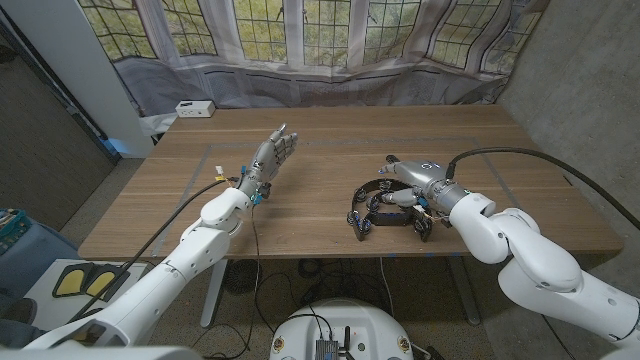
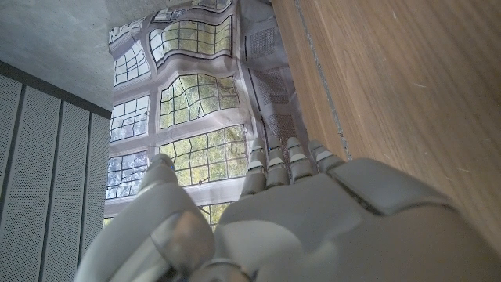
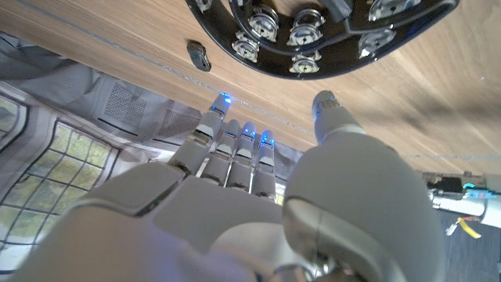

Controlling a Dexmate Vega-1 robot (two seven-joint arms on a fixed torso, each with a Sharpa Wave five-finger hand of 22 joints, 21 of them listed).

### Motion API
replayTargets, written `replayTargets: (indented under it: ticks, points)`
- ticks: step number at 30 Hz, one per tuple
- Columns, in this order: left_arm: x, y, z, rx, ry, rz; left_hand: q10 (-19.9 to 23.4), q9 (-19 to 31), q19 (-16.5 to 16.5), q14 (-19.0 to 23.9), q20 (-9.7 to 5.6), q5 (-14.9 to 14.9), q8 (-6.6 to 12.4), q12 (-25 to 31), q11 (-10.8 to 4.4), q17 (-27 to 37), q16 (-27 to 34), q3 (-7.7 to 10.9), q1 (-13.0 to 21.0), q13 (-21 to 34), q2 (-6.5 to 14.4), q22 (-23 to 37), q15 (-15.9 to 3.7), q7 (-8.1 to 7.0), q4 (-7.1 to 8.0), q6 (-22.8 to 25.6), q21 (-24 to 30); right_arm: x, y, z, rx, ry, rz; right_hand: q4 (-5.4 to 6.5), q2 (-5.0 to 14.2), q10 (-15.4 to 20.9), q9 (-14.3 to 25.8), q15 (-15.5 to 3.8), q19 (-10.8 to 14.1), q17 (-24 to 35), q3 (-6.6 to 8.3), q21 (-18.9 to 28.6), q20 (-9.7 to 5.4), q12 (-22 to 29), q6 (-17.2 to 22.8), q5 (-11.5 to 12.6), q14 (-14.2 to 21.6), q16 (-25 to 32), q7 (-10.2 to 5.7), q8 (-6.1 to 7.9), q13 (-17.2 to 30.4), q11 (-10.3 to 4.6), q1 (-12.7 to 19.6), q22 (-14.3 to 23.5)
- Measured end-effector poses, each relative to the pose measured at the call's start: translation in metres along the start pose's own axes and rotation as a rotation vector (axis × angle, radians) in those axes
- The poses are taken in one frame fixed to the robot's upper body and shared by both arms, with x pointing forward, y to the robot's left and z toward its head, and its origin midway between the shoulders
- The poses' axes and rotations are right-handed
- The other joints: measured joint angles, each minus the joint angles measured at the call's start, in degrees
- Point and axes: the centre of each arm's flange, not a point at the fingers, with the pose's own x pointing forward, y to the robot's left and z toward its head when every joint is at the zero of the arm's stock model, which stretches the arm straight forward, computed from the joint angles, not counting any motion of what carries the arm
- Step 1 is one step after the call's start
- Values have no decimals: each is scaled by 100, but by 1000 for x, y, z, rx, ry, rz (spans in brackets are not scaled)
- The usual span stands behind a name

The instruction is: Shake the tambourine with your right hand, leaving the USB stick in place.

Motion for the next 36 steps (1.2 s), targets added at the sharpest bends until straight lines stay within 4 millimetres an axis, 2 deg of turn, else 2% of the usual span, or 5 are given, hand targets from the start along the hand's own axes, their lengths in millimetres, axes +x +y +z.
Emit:
replayTargets:
  ticks: [6,18,25,33,36]
  points:
    - [-3,3,2,-2,-4,0,0,0,0,0,0,0,0,0,0,0,0,0,0,0,0,0,0,0,0,0,0,-3,-1,-4,84,-1,-76,45,50,-101,0,21,-24,-15,-3,-56,-21,0,-163,0,-122,0,62,0,1,64,-136,0]
    - [-8,7,13,-2,-23,-12,0,0,0,0,0,0,0,0,0,0,0,0,0,0,0,0,0,0,0,0,0,-8,-6,-11,226,1,-261,92,56,-151,1,51,-86,-27,-51,-132,-20,21,-77,0,-215,0,22,91,1,115,-272,0]
    - [-8,7,12,1,-22,-7,0,0,0,0,0,0,0,0,0,0,0,18,0,0,0,0,0,0,19,0,0,-6,-1,-29,223,50,-261,116,50,-150,-29,51,-85,-54,-75,-157,-20,44,-185,-22,-214,0,64,66,1,114,-354,0]
    - [-9,5,16,16,-26,-3,0,0,0,0,0,0,-24,0,0,0,0,18,0,0,0,0,0,-23,19,-23,0,-3,-5,-41,331,30,-344,156,58,-191,-29,116,-169,-53,-116,-208,2,44,-305,-22,-279,0,62,44,2,156,-527,1]
    - [-9,5,16,20,-24,2,0,0,0,0,0,0,-24,0,0,-13,0,18,0,0,0,0,0,-44,19,-45,0,2,-1,-53,332,64,-348,189,67,-245,-18,98,-219,-67,-149,-230,-29,44,-184,-22,-327,33,113,112,2,164,-624,16]
